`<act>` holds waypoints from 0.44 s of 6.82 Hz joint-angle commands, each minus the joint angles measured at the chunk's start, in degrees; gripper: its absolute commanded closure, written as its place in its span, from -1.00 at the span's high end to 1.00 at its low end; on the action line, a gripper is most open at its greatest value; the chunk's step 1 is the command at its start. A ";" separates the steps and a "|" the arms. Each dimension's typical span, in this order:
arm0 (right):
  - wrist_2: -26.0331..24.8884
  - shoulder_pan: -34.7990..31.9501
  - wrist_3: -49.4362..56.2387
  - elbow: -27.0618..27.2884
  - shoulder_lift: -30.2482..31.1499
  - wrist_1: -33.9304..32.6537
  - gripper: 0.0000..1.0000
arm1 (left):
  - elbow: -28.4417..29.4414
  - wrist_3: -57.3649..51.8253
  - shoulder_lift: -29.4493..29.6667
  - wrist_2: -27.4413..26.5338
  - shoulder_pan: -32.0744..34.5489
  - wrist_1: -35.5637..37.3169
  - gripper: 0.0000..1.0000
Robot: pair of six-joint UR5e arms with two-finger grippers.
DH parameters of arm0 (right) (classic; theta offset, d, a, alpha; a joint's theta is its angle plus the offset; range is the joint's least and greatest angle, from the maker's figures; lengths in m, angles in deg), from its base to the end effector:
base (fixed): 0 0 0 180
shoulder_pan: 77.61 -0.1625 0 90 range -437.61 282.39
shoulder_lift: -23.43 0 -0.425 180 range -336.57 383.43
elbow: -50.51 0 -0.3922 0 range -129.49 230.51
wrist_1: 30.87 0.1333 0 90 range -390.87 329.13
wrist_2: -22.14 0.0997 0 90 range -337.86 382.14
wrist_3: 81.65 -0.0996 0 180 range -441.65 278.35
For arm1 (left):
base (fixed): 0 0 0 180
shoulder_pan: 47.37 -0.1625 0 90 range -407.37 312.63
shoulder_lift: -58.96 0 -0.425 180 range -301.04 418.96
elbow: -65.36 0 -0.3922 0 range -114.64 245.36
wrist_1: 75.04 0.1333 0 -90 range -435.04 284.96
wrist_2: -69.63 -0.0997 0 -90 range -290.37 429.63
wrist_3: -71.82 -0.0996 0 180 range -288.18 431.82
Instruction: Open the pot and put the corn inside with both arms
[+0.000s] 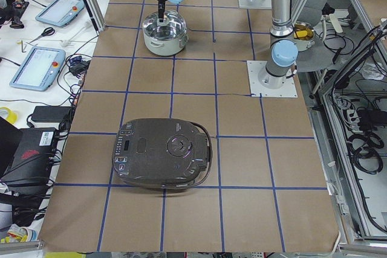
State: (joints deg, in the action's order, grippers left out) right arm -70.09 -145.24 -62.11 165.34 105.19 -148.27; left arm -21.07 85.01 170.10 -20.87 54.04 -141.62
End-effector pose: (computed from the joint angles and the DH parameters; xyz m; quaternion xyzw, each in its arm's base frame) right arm -0.0626 -0.4922 0.2602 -0.0237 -0.9983 -0.0531 0.0005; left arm -0.2557 -0.5977 0.3516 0.0157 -0.9986 0.0508 0.0066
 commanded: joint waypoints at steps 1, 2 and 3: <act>0.90 1.90 1.99 3.81 -3.00 -4.49 1.00 | 0.21 0.00 1.18 0.06 -0.07 0.22 0.65; 0.91 1.90 2.16 4.17 -5.19 -5.03 1.00 | 0.30 0.00 1.09 0.06 -0.07 0.22 0.34; 0.74 1.81 2.25 4.27 -7.39 -8.16 1.00 | -0.05 0.00 0.92 0.33 0.01 0.13 -0.05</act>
State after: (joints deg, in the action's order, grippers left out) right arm -69.31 -143.44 -60.03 169.20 100.36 -153.63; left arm -20.93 85.00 171.12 -20.74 53.98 -141.44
